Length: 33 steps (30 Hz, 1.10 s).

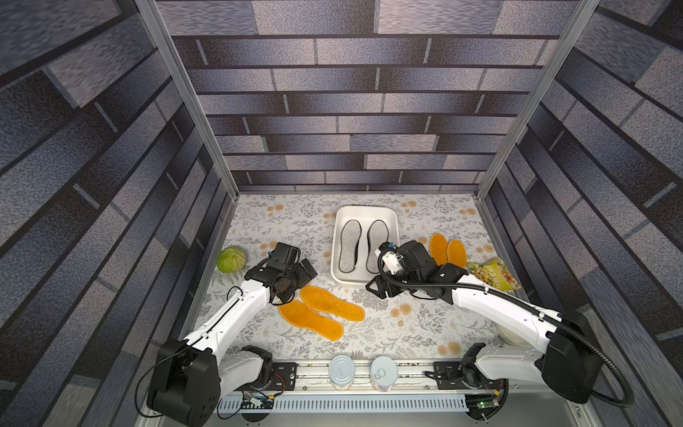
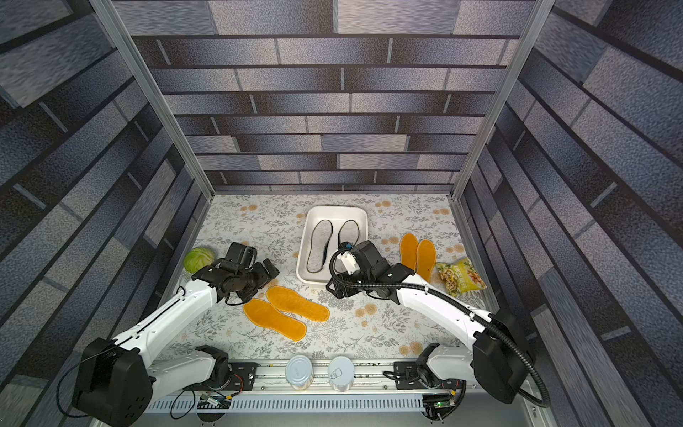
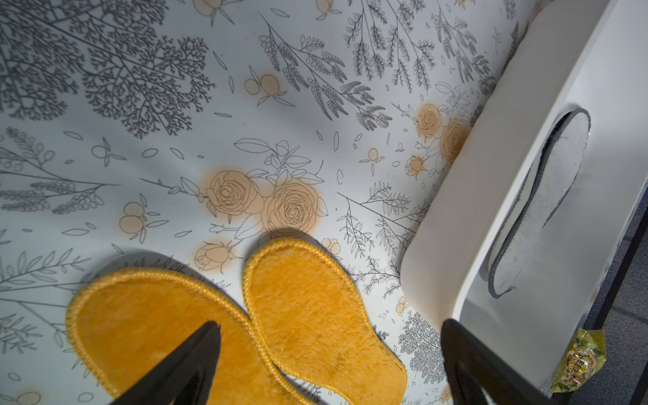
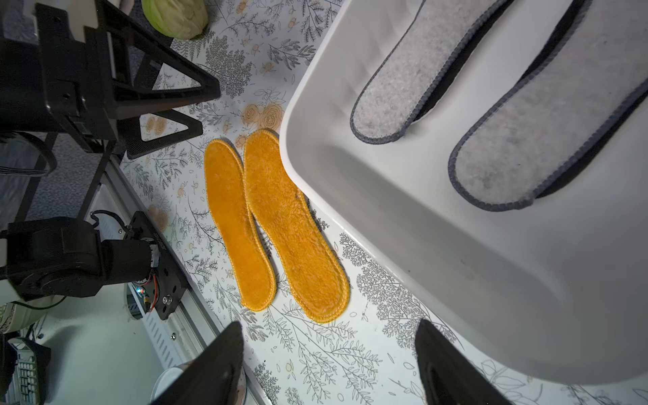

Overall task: Put the insoles into the storage box
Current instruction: Pick up the insole from the center of the board.

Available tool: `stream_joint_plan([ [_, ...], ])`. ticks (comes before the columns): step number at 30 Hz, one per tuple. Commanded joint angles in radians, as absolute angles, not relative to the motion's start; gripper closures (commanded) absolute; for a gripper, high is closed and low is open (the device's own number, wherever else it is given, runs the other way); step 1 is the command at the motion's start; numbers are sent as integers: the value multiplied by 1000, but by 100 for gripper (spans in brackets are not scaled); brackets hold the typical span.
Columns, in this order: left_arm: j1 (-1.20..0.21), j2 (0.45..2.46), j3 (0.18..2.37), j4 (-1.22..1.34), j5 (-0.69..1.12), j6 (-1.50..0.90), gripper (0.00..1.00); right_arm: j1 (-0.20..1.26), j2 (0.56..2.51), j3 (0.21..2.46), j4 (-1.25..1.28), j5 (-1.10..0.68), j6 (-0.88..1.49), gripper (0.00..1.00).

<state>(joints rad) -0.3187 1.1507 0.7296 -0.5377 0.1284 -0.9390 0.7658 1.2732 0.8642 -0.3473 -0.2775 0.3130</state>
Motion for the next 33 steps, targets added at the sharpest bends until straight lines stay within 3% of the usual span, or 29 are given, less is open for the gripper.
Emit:
stream_joint_plan([
  [1, -307, 1137, 715, -534, 141, -912, 0, 788, 1284, 900, -308, -257, 302, 22],
  [33, -278, 1129, 714, -525, 161, -906, 0, 808, 1274, 909, -307, -177, 243, 22],
])
